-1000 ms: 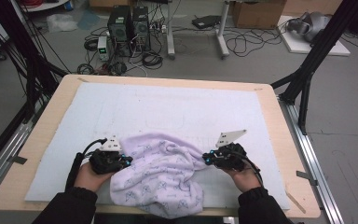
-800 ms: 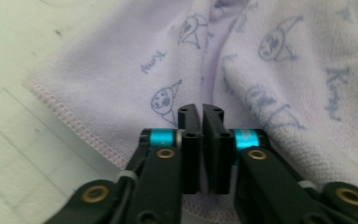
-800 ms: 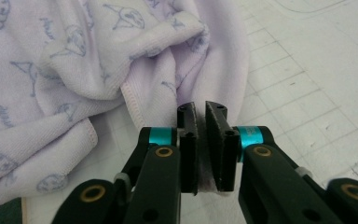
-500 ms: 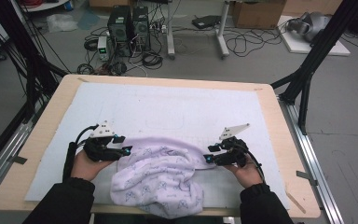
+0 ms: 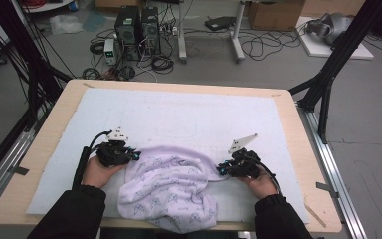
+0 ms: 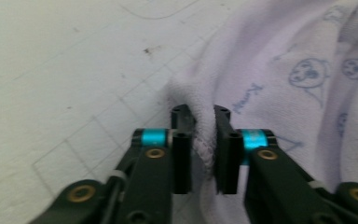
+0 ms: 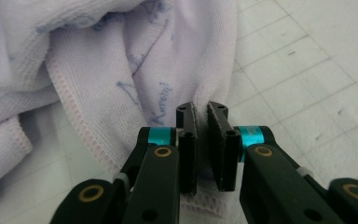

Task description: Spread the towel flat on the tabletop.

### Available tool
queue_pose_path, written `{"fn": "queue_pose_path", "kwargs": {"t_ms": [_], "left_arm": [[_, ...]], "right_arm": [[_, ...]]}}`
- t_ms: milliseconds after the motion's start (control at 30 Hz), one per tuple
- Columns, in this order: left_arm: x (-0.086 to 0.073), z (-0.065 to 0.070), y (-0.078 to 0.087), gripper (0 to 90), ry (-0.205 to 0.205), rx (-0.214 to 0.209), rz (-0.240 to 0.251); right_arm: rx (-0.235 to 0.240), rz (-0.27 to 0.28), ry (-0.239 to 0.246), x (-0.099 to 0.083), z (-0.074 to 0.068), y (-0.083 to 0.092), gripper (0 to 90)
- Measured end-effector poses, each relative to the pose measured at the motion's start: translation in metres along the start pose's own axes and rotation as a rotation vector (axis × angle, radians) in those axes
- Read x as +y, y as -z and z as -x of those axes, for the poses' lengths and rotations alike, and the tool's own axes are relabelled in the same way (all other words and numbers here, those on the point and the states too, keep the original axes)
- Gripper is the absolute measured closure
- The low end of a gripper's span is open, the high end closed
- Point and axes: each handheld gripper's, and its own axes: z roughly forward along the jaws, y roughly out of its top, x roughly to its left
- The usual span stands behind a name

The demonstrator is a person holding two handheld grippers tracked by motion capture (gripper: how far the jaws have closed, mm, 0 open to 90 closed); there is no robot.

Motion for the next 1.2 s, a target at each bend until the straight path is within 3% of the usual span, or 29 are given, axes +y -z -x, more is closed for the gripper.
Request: {"fn": "queue_pose_path", "kwargs": {"t_ms": [100,267,300,333,367,400,433,467,500,533,567,633,733,833,1067,1200], "left_arm": [[0.005,0.0,0.003,85.3,-0.019,0.014,0.017],[0.036,-0.015,0.014,85.9,0.004,0.067,0.089],[0.046,-0.019,0.018,85.9,0.012,0.086,0.111],[0.057,-0.023,0.021,85.8,0.019,0.104,0.139],[0.069,-0.028,0.025,85.8,0.019,0.126,0.17],[0.082,-0.031,0.029,85.8,0.03,0.148,0.208],[0.096,-0.035,0.033,85.1,0.035,0.169,0.236],[0.108,-0.038,0.036,85.1,0.034,0.192,0.255],[0.118,-0.04,0.038,82.3,0.046,0.219,0.268],[0.124,-0.043,0.039,67.6,0.072,0.248,0.266],[0.127,-0.046,0.04,57.9,0.087,0.243,0.27],[0.125,-0.049,0.041,56.8,0.097,0.221,0.255],[0.109,-0.046,0.037,53.1,0.086,0.183,0.22],[0.088,-0.041,0.032,51.2,0.081,0.152,0.194],[0.043,-0.015,0.03,48.0,0.038,0.081,0.175],[0.021,0.001,0.034,45.2,0.025,0.047,0.179]], "right_arm": [[0.013,0.021,-0.009,0.0,0.005,0.003,84.1],[-0.04,0.061,-0.038,0.017,0.029,0.025,85.0],[-0.064,0.079,-0.032,0.024,0.035,0.033,85.1],[-0.162,0.111,-0.005,0.044,0.047,0.052,85.0],[-0.205,0.137,0.005,0.057,0.052,0.062,85.0],[-0.205,0.137,0.005,0.057,0.052,0.062,85.0],[-0.279,0.17,0.015,0.085,0.062,0.078,84.9],[-0.279,0.17,0.015,0.085,0.062,0.078,84.9],[-0.306,0.185,0.005,0.096,0.067,0.083,83.6],[-0.323,0.205,-0.022,0.105,0.073,0.087,75.5],[-0.351,0.231,-0.055,0.109,0.078,0.088,60.1],[-0.302,0.257,-0.108,0.108,0.084,0.083,60.1],[-0.261,0.207,-0.103,0.096,0.081,0.067,56.7],[-0.216,0.204,-0.105,0.077,0.073,0.053,56.5],[-0.113,0.181,-0.049,0.041,0.033,0.037,53.9],[-0.095,0.192,-0.008,0.026,0.007,0.037,53.6]]}}
